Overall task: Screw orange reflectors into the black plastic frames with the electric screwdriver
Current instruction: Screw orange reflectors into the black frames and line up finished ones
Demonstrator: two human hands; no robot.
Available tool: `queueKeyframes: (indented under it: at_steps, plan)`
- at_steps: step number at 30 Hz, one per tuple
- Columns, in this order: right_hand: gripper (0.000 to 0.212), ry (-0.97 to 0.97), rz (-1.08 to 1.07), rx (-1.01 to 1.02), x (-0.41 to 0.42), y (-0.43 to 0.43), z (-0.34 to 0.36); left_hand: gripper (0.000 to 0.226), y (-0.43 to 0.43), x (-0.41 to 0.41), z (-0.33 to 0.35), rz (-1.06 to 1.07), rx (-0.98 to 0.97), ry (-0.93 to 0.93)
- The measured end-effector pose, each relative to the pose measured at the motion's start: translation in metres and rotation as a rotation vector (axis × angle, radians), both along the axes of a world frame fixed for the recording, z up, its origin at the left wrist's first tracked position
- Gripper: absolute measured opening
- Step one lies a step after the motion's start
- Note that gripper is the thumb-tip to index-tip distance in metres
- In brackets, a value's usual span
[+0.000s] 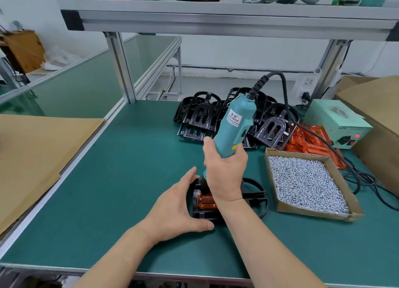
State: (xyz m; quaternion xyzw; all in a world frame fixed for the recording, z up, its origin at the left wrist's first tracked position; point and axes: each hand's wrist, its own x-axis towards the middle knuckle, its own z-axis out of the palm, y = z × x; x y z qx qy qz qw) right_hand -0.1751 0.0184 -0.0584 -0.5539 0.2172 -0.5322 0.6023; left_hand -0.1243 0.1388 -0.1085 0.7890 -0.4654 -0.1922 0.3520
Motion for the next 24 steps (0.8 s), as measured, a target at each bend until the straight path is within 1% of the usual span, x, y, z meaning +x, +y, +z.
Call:
queueKeyframes:
  at_steps: [7, 13, 17, 20, 22, 24]
  plan:
    - [0.019, -0.043, -0.013, 0.058, -0.010, -0.003, 0.002, 0.134, 0.001, 0.000, -0.005, 0.029, 0.034, -0.014]
    - [0.019, -0.071, -0.032, 0.053, -0.016, -0.005, 0.006, 0.133, 0.001, 0.000, -0.004, 0.020, 0.038, -0.037]
    - [0.019, -0.068, -0.028, -0.017, -0.021, -0.003, 0.012, 0.132, 0.000, 0.000, -0.004, 0.014, 0.031, -0.054]
    - [0.015, -0.130, -0.028, -0.092, -0.027, -0.011, 0.034, 0.133, 0.001, 0.000, -0.005, 0.017, 0.031, -0.051]
    - [0.013, -0.179, -0.079, -0.049, -0.031, -0.025, 0.048, 0.133, 0.001, 0.000, -0.007, 0.017, 0.038, -0.051]
    - [0.026, -0.220, -0.166, 0.075, -0.037, -0.046, 0.052, 0.132, 0.002, 0.000, -0.009, 0.018, 0.039, -0.067]
